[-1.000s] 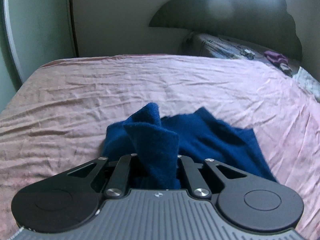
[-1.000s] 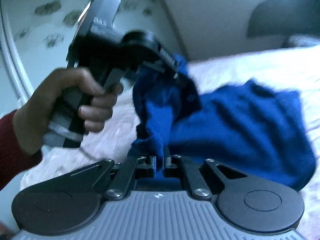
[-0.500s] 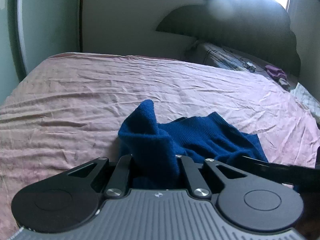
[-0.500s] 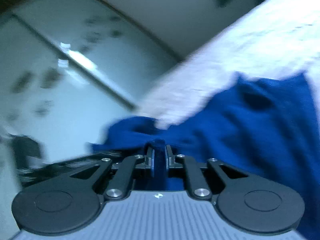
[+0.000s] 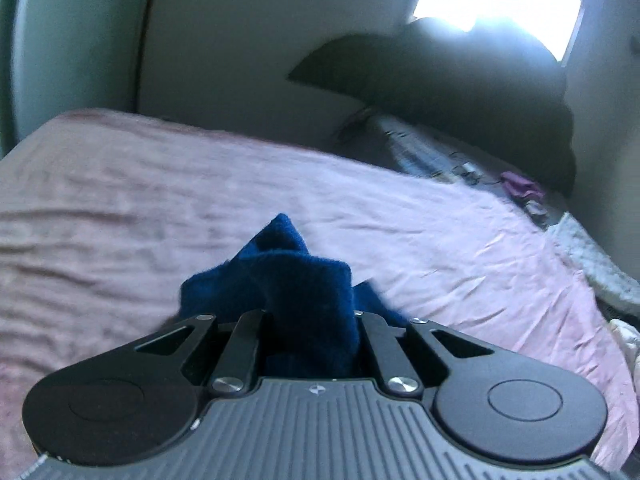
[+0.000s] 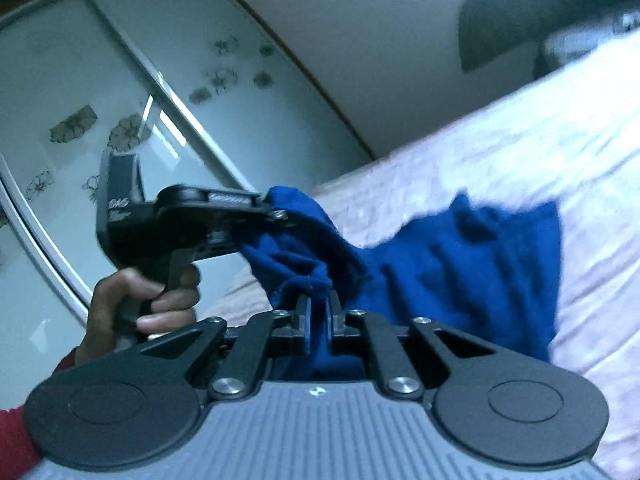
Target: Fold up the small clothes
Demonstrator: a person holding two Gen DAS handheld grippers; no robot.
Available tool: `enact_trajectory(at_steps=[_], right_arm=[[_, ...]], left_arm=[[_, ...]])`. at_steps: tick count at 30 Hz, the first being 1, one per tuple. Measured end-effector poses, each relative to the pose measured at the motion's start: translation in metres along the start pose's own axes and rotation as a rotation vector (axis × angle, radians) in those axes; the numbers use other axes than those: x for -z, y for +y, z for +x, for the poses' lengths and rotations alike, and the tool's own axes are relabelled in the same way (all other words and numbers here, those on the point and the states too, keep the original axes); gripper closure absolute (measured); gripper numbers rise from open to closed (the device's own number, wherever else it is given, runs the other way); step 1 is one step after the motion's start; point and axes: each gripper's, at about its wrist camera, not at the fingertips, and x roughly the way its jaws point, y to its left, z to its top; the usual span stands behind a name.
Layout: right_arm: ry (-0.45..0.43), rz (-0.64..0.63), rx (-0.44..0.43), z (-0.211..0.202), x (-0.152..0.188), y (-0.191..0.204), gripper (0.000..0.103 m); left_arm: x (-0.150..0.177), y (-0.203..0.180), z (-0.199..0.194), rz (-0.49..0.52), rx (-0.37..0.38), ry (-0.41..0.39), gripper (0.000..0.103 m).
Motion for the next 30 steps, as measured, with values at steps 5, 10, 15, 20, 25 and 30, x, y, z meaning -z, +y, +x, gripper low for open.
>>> enact_trajectory(at_steps=[5,10,15,20,25,30], right_arm=[[-0.033,0.006,0.044,-0.021,0.001,-0.007,0.096],[-0.023,0.064,0.113,-0.039,0.017,-0.03,0.096],[-0.029,0.11,0.14,-0.048,0.027,-0.045,0.096],[-0.021,0.126,0.2,-0.054,0.036,-0.056,0.096],[0.02,0.144,0.277,-0.056,0.043,-0.062,0.095],[0.048,0.114,0.364,-0.064,0.044,-0.059,0.056]], left_arm=[[0.005,-0.048,0.028,0.071,0.051,0.061,0.094],[0.027,-0.078,0.06,0.147,0.043,0.123,0.094],[0.038,-0.093,0.075,0.186,0.023,0.12,0.094],[0.049,-0.108,0.093,0.258,0.024,0.126,0.083],[0.062,-0.115,0.104,0.296,0.069,0.14,0.036],[0.058,-0.117,0.085,0.327,0.097,0.09,0.022]])
